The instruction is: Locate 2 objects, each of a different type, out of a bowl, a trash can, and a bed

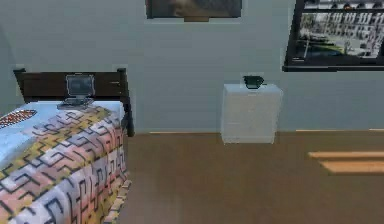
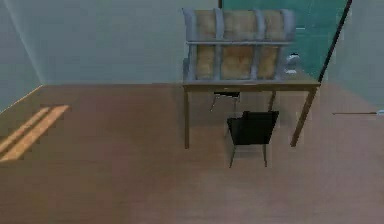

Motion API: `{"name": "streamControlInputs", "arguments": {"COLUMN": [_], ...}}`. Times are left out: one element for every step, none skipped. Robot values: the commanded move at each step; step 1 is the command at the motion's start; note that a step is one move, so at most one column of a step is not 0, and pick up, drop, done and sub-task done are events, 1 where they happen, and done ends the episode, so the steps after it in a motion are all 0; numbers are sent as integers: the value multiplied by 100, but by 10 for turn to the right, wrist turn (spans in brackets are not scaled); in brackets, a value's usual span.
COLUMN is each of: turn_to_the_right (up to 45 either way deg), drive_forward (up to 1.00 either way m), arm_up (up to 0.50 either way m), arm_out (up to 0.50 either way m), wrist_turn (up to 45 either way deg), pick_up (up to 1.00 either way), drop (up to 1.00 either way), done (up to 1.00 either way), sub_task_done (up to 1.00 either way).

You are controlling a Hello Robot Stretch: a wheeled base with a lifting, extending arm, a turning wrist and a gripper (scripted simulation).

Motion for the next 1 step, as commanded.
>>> {"name": "streamControlInputs", "arguments": {"turn_to_the_right": [0], "drive_forward": [100], "arm_up": [0], "arm_out": [0], "wrist_turn": [0], "pick_up": [0], "drop": [0], "done": [0], "sub_task_done": [0]}}
